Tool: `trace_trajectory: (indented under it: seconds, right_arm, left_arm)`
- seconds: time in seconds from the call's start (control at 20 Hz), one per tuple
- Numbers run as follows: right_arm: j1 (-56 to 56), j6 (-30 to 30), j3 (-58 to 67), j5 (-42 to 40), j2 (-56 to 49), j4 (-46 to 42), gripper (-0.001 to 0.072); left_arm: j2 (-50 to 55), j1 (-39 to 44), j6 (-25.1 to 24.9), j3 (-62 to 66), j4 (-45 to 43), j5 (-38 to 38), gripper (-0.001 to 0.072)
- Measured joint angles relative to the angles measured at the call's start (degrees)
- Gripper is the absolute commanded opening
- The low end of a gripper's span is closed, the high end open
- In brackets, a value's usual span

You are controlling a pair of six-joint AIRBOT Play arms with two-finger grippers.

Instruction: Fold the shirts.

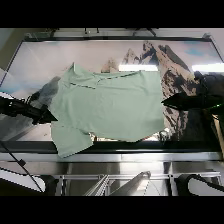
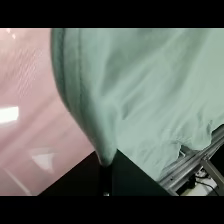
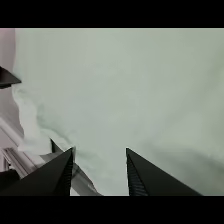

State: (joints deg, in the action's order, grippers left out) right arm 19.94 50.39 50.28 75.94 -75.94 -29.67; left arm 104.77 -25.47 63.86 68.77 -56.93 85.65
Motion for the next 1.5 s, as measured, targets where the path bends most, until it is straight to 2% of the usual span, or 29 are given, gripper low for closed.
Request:
trace_trajectory:
  seconds: [0.2,0.3,0.35,0.5,0.75,0.85,0.9,0.95,1.0,1.05,1.15,1.35,1.5]
  right_arm:
    - [1.4,10.2,-0.3,-1.3,0.6,-13.4,0.0538]
    - [2.5,15.3,-1.4,-2.9,0.7,-20.3,0.0657]
    - [2.8,16.7,-2.5,-4.1,0.7,-22.4,0.0655]
    - [2.1,17.7,-6.4,-8.1,-0.8,-22.9,0.0644]
    - [-3.7,13.0,-9.1,-9.8,-7.3,-13.0,0.0636]
    - [-6.4,11.0,-9.5,-10.4,-9.2,-10.9,0.0273]
    - [-7.2,9.7,-9.5,-10.5,-9.9,-10.1,0.0221]
    - [-8.0,8.0,-9.3,-10.0,-10.3,-8.7,0.0116]
    - [-8.5,6.5,-8.8,-8.9,-10.4,-8.0,0.0061]
    - [-8.8,5.2,-7.9,-6.0,-10.1,-5.4,0.0021]
    - [-9.2,3.2,-5.1,-1.1,-7.6,-1.5,0.0021]
    - [-6.9,2.7,6.8,4.4,1.4,4.1,0.002]
    - [-3.3,3.1,18.5,6.9,8.5,9.6,0.0021]
  left_arm:
    - [1.4,2.3,-1.6,3.1,0.1,2.0,0.0023]
    - [1.6,2.3,-2.0,5.1,-0.1,2.2,0.0023]
    - [1.6,2.2,-2.0,6.1,-0.2,3.0,0.0023]
    - [1.7,2.0,-2.0,8.2,0.8,5.8,0.0023]
    - [1.7,2.0,-2.0,9.3,1.4,8.2,0.0023]
    - [1.7,2.0,-2.0,9.5,1.6,9.1,0.0023]
    - [1.6,2.0,-1.9,9.5,1.9,9.6,0.0023]
    - [1.5,2.0,-1.9,9.5,3.0,9.9,0.0023]
    - [1.1,2.0,-2.1,9.6,4.7,10.1,0.0023]
    - [0.4,2.0,-2.7,9.6,7.1,10.5,0.0023]
    - [-1.7,2.0,-4.7,9.6,14.3,11.3,0.0023]
    - [-9.7,1.7,-10.2,10.0,38.0,14.4,0.0023]
    - [-18.5,1.0,-12.4,13.6,54.3,15.5,0.0023]
